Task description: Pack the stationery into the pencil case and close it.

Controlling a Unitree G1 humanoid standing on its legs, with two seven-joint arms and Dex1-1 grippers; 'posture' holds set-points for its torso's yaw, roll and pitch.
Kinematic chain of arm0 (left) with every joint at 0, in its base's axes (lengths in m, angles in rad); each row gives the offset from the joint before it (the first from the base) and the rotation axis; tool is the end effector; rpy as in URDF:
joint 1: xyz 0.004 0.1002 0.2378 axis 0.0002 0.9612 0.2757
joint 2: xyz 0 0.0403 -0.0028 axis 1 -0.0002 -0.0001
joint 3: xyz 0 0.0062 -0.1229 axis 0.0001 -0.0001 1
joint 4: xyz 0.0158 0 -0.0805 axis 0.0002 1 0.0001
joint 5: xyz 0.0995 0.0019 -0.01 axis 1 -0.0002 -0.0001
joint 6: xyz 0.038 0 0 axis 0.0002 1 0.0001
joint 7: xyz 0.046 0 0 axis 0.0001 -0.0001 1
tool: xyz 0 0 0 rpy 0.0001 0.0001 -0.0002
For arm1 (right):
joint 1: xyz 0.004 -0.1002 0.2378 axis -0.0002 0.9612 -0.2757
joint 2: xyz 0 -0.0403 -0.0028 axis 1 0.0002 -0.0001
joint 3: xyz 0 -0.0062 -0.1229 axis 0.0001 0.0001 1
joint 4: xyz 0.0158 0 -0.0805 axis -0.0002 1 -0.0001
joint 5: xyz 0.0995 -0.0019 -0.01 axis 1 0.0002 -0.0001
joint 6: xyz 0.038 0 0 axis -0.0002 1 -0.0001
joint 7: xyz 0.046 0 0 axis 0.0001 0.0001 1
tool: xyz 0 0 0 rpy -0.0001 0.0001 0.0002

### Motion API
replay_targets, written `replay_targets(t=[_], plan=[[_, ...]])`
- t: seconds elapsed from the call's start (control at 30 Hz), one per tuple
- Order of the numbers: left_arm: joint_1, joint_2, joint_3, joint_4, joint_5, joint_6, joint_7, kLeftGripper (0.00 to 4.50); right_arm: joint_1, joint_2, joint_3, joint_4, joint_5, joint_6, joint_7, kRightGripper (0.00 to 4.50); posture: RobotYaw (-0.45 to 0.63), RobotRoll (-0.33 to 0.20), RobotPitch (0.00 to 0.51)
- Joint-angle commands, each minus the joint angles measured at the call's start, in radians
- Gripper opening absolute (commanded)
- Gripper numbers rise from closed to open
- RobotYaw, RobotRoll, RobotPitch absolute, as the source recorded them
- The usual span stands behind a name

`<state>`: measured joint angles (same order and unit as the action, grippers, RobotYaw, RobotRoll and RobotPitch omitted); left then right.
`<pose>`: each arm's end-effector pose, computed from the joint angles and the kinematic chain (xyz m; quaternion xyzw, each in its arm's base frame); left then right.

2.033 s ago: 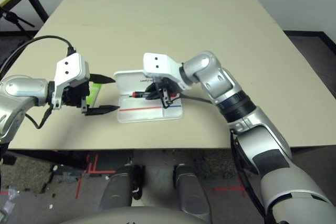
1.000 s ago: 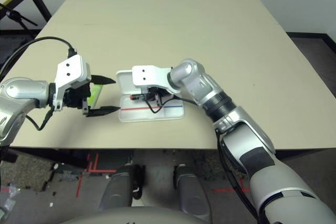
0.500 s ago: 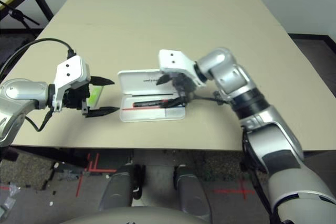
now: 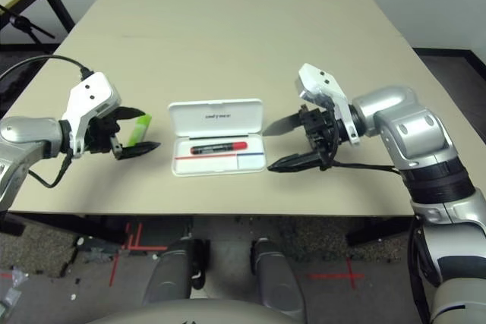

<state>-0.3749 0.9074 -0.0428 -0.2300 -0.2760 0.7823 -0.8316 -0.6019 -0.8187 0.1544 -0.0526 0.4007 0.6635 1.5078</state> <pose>0.2488 0.2735 0.1813 0.2485 0.2189 -0.3347 0.8822 0.2877 -0.2463 0.1947 -0.1433 0.1967 0.6779 0.6937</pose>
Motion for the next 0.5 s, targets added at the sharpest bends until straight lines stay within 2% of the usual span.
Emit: replay_targets(t=[0.03, 0.2, 0.37, 0.5], plan=[[-0.031, -0.069, 0.006, 0.059, 0.011, 0.063, 0.080, 4.50, 0.011, -0.005, -0.005, -0.029, 0.017, -0.001, -0.023, 4.46, 0.05, 0.000, 0.099], [-0.085, -0.185, 0.039, 0.158, 0.051, 0.199, 0.259, 4.50, 0.017, 0.001, 0.002, -0.025, 0.012, -0.010, -0.053, 4.46, 0.05, 0.000, 0.100], [-0.109, -0.253, 0.071, 0.180, 0.057, 0.305, 0.360, 4.50, 0.023, 0.002, 0.013, -0.021, 0.005, -0.025, -0.064, 4.46, 0.05, 0.000, 0.103], [-0.127, -0.291, 0.081, 0.194, 0.062, 0.312, 0.410, 4.50, 0.024, 0.005, 0.019, -0.018, 0.002, -0.031, -0.070, 4.46, 0.05, 0.000, 0.106]])
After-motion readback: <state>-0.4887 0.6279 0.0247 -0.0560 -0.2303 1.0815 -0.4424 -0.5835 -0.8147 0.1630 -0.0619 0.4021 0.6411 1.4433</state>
